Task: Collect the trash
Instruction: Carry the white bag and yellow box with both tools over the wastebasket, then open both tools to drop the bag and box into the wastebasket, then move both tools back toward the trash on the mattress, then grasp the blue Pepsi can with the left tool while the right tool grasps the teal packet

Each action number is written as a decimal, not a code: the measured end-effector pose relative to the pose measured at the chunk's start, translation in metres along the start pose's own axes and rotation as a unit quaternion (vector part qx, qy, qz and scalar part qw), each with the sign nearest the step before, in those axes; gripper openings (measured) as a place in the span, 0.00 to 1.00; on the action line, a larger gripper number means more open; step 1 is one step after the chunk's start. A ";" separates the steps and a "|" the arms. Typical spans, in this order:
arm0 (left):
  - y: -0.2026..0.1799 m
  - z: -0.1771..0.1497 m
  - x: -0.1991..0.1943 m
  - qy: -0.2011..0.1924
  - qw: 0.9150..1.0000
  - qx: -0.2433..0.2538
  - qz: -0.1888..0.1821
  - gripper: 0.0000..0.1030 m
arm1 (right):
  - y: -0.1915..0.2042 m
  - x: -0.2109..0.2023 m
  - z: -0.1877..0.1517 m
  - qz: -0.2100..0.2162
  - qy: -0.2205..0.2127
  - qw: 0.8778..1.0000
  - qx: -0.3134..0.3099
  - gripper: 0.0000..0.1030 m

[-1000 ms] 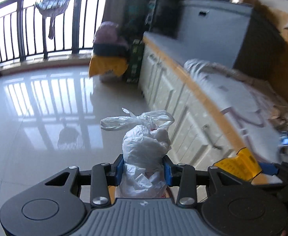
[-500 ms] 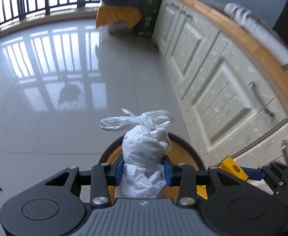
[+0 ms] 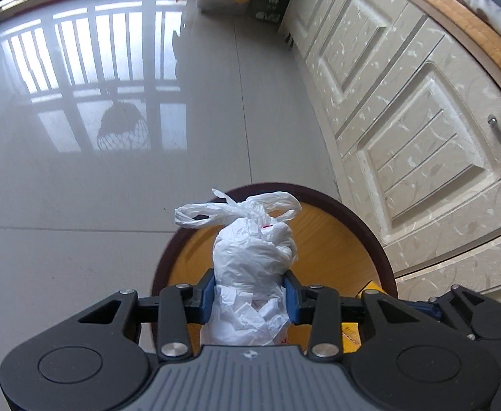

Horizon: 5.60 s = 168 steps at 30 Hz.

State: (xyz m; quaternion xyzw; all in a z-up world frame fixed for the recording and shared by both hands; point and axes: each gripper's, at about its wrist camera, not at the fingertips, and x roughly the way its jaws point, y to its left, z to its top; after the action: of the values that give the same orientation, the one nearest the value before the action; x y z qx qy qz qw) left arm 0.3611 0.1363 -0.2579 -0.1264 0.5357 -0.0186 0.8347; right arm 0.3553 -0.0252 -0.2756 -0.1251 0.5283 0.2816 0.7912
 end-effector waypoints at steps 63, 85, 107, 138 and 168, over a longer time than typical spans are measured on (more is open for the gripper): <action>-0.019 -0.061 -0.188 -0.055 0.995 -0.008 0.085 1.00 | 0.021 -0.179 -0.008 -0.063 -0.055 0.995 0.045 1.00; -0.063 -0.105 -0.287 -0.158 0.984 0.022 0.083 1.00 | 0.027 -0.306 -0.059 -0.093 -0.175 0.977 0.073 1.00; -0.179 -0.100 -0.312 -0.237 0.960 0.144 -0.028 1.00 | -0.039 -0.420 -0.192 -0.206 -0.298 0.919 0.153 1.00; -0.314 0.028 -0.154 -0.086 0.941 0.072 -0.320 1.00 | -0.167 -0.447 -0.344 -0.360 -0.287 0.846 0.267 1.00; -0.373 -0.020 -0.179 0.043 0.931 0.176 -0.318 0.33 | -0.213 -0.422 -0.319 -0.334 -0.221 0.884 0.241 0.70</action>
State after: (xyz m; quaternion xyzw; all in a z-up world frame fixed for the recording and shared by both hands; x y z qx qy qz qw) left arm 0.3056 -0.1986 -0.0201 -0.1404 0.4908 -0.3826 0.7701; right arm 0.1150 -0.4883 -0.0450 -0.0343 0.3182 -0.1152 0.9404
